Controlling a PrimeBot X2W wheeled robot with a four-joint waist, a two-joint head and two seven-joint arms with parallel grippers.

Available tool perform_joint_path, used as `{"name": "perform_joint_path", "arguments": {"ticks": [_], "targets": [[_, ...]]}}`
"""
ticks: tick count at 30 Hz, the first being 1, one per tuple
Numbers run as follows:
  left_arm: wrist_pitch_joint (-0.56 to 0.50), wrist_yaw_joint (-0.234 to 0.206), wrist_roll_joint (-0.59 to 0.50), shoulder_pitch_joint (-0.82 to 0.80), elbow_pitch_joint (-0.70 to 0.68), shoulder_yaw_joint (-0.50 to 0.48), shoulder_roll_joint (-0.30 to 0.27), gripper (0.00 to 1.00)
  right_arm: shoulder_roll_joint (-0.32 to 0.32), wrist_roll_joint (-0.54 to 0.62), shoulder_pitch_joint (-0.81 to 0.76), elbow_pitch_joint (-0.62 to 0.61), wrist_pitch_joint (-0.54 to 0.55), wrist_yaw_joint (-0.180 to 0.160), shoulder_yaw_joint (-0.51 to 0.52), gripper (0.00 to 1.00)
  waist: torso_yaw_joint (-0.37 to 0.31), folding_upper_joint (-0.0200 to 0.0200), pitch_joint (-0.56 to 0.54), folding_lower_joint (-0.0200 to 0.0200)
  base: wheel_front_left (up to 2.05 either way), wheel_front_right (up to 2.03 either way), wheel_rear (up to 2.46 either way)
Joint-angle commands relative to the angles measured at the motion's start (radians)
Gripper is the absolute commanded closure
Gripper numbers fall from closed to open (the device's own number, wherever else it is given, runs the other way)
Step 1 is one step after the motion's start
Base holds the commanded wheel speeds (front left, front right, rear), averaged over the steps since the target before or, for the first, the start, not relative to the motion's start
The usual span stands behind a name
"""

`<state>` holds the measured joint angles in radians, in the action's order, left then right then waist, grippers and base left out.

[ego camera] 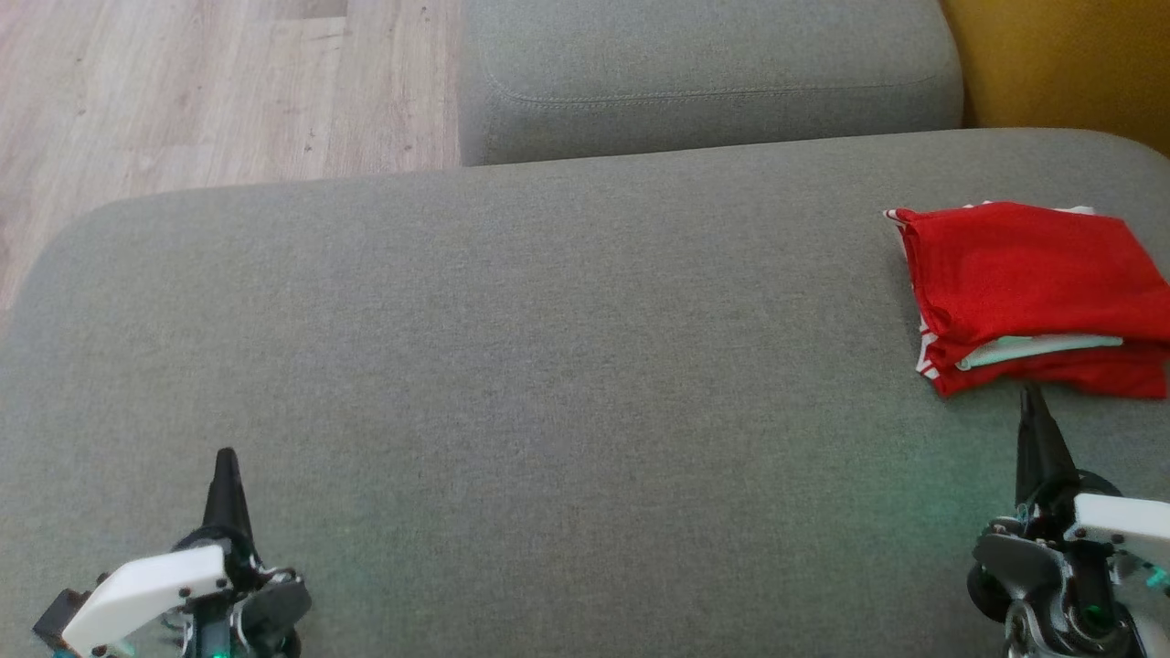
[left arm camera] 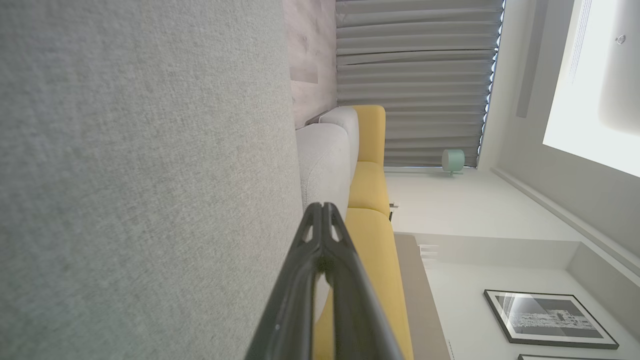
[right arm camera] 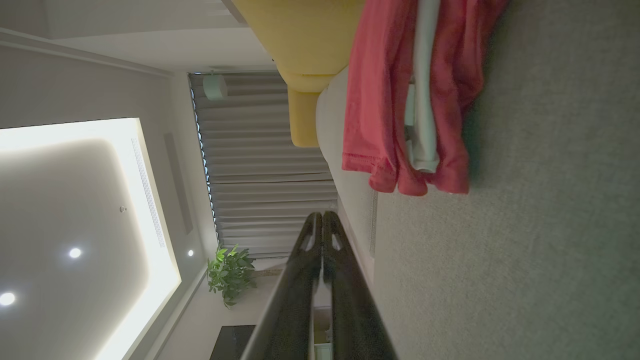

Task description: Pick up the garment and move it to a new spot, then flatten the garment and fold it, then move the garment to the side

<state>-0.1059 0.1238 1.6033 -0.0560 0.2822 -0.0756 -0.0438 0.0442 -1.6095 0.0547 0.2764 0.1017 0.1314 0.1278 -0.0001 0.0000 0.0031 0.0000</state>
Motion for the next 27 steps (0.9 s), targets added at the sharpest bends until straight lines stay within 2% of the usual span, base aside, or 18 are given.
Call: {"name": "perform_joint_path", "arguments": {"ticks": [1,27], "targets": [[-0.007,0.007,0.005,-0.052,-0.037,-0.038,-0.006,1.0,0.011,-0.004,0.053,-0.032,0.007,-0.001,-0.02,1.0,0.0,0.0,0.0,0.0,0.0,0.0,0.0],[-0.007,0.007,0.006,-0.052,-0.037,-0.038,-0.006,1.0,0.009,-0.002,0.053,-0.032,0.009,-0.001,-0.017,1.0,0.0,0.0,0.0,0.0,0.0,0.0,0.0]]}}
